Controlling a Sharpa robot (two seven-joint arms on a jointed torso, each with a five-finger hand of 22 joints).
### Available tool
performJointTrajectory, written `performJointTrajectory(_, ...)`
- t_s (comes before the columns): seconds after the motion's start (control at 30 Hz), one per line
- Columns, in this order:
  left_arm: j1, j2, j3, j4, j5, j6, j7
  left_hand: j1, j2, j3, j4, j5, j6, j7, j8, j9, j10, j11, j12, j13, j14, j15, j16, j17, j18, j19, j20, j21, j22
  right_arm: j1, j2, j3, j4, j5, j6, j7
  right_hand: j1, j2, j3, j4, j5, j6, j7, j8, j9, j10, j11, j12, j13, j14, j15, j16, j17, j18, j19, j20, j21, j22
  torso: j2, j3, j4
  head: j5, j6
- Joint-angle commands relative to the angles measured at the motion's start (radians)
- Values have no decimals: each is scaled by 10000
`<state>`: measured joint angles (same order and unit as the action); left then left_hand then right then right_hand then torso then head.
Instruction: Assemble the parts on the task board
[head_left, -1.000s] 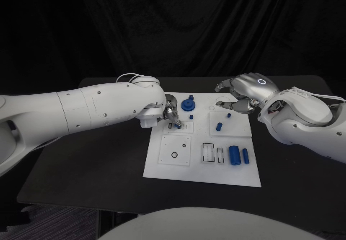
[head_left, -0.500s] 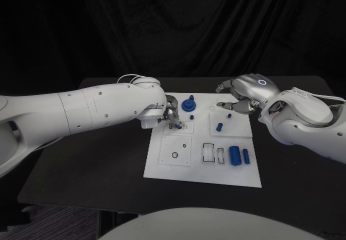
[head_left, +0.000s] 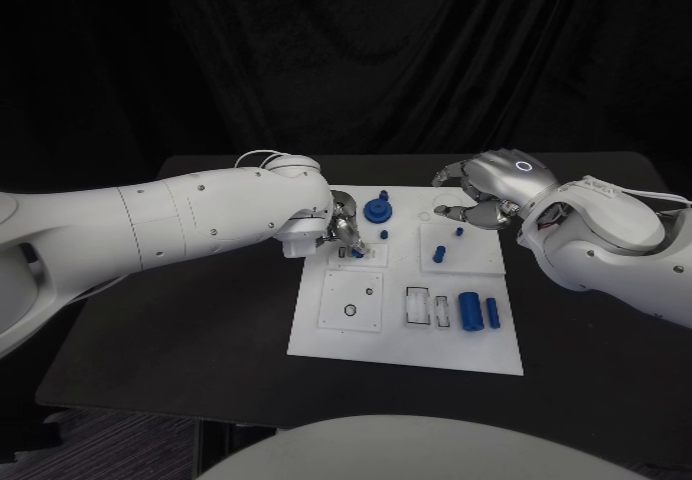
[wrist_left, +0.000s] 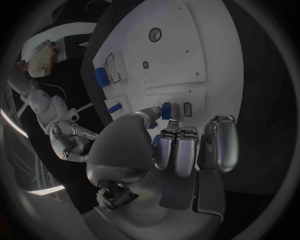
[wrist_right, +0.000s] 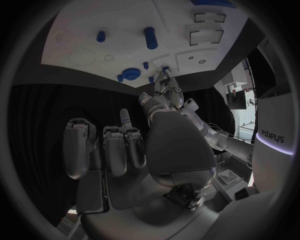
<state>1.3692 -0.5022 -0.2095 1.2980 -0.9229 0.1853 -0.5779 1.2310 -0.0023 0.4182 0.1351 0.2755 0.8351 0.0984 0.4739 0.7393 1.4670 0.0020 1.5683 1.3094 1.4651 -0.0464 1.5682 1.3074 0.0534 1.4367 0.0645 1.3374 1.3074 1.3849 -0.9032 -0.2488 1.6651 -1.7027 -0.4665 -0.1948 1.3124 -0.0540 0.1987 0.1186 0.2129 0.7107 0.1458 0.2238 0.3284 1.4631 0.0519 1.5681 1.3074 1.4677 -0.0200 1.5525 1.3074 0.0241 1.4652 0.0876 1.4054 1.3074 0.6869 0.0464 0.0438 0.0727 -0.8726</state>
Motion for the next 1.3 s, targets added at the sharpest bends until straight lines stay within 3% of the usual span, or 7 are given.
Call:
performJointTrajectory(0.03,-88,35,-26,3,9,111,141,-170,11,-219,114,-213,314,-326,-99,-46,1038,-73,25,2614,1057,-93,26,2634,79,-11,-82,-54,1580,-31,5,7,-2,-61,123,-227,50,21,-9,69,63,103,3,48,-11,1077,65,27,2634,908,76,-45,2217,186,292,71,-24,2054,1,0,-1,11,0)
performJointTrajectory(0.2,-99,31,-26,0,9,137,128,-304,58,-439,202,-479,346,-323,-178,-85,1038,-67,25,2614,1057,-90,26,2634,84,-17,-82,-94,1578,-39,10,7,-7,-61,168,-240,52,24,-8,71,63,121,1,56,-12,1077,62,27,2634,909,75,-44,2219,187,291,71,-28,2053,0,1,1,21,0)
performJointTrajectory(0.3,-106,23,-26,-2,9,159,114,-617,75,-806,434,-781,404,-300,-288,-148,1038,-47,25,2614,1057,-73,26,2634,85,-16,-69,-126,1584,-45,9,7,-7,-61,207,-254,55,25,-8,73,64,145,-3,66,-15,1077,57,27,2634,910,73,-43,2221,187,291,71,-29,2053,0,1,1,23,0)
performJointTrajectory(0.43,-112,14,-26,-14,9,176,89,-1041,103,-1281,771,-935,471,-271,-414,-219,1038,-20,25,2614,1057,-50,26,2634,86,-10,-49,-152,1596,-53,7,7,-8,-61,255,-271,56,25,-8,74,65,152,-4,69,-16,1077,56,27,2634,910,72,-43,2221,188,291,70,-31,2052,-2,2,1,28,0)
performJointTrajectory(0.8,-125,28,-26,-53,9,260,42,-1518,236,-1942,1206,-1261,549,-242,-532,-219,1038,11,25,2614,1057,-22,26,2634,96,-19,-22,-223,1612,-66,12,7,-13,-61,347,-301,59,31,-7,79,72,190,-11,83,-21,1077,50,27,2634,901,67,-60,2190,193,282,68,-53,2045,1,1,2,38,0)
performJointTrajectory(1.3,-133,-75,-26,33,7,-12,-12,-1748,267,-2302,1426,-1337,631,-263,-501,-128,1038,2,25,2614,1057,-26,26,2634,85,28,-19,-184,1651,-71,-11,7,2,-61,387,-322,77,38,1,74,97,218,-17,91,-30,1077,44,27,2634,894,63,-72,2168,201,269,66,-84,2035,1,2,3,46,0)
